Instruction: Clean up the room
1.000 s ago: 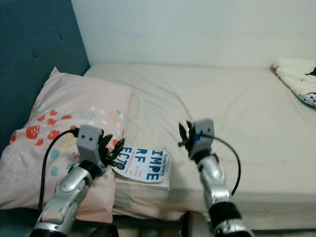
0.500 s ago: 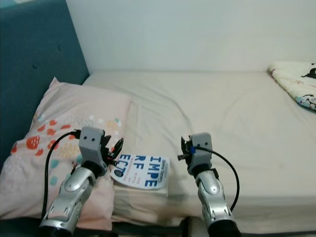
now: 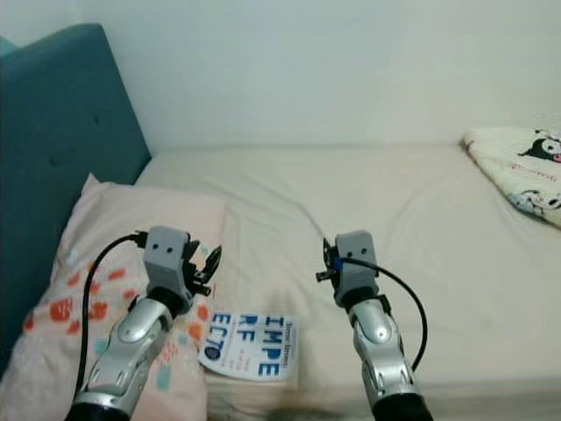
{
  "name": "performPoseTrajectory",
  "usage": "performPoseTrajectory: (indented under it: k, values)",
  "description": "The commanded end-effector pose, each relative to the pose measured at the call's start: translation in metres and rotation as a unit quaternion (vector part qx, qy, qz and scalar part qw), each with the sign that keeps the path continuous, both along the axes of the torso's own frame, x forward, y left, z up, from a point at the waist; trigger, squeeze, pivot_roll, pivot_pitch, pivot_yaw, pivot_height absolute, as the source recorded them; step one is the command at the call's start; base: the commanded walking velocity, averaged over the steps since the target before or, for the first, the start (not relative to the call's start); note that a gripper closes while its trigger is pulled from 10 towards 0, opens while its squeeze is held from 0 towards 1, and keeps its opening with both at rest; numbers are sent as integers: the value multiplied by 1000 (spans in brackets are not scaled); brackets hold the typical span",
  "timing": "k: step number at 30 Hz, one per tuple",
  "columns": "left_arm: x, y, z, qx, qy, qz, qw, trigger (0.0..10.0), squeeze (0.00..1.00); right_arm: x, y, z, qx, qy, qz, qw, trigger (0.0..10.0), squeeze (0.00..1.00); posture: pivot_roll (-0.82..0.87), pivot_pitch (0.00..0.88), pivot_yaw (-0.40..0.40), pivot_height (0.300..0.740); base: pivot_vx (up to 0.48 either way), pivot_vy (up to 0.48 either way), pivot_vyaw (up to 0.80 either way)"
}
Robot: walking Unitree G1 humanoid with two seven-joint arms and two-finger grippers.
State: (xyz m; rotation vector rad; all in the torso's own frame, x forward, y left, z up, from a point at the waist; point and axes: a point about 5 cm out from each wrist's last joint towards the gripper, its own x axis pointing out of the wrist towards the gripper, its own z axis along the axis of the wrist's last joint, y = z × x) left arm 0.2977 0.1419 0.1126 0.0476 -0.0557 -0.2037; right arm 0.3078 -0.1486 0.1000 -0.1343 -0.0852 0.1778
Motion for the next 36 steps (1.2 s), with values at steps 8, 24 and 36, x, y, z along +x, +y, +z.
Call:
performPoseTrajectory:
  k: [8, 24, 36]
  values:
    - [-3, 0, 0, -5, -7, 5, 1000, 10000, 0, -7, 3, 0, -3, 7, 1, 1000, 10000, 0, -12, 0, -22, 736, 0, 0, 0]
    - [-2, 4, -6, -7, 10, 17, 1000, 10000, 0, -8, 7, -6, -12, 36, 10, 999, 10000, 0, -24, 0, -33, 740, 0, 0, 0]
    - [-3, 5, -7, -15, 16, 17, 1000, 10000, 0, -11, 7, -9, 4, 47, 15, 999, 10000, 0, -18, 0, -33, 740, 0, 0, 0]
